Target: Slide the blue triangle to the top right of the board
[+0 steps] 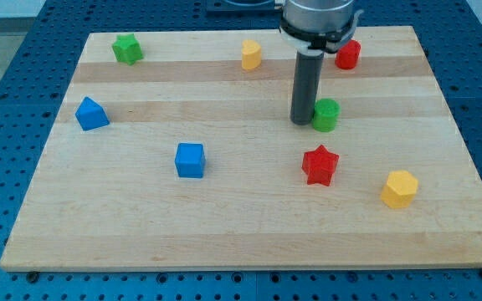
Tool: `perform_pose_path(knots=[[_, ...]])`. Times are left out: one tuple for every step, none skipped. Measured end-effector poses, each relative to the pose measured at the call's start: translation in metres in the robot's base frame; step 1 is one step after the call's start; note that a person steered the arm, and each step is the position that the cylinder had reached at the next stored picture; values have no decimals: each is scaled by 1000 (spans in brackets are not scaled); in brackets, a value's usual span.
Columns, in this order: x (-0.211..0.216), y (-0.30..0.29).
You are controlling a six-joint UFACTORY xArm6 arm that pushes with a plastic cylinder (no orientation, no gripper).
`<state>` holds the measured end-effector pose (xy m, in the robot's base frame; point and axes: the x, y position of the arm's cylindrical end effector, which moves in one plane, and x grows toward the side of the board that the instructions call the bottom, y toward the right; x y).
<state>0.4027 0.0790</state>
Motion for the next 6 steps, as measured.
perform_pose_path(knots=[[3, 46], [-35, 43], [-14, 128], [44, 122], [39, 125], [-1, 169]])
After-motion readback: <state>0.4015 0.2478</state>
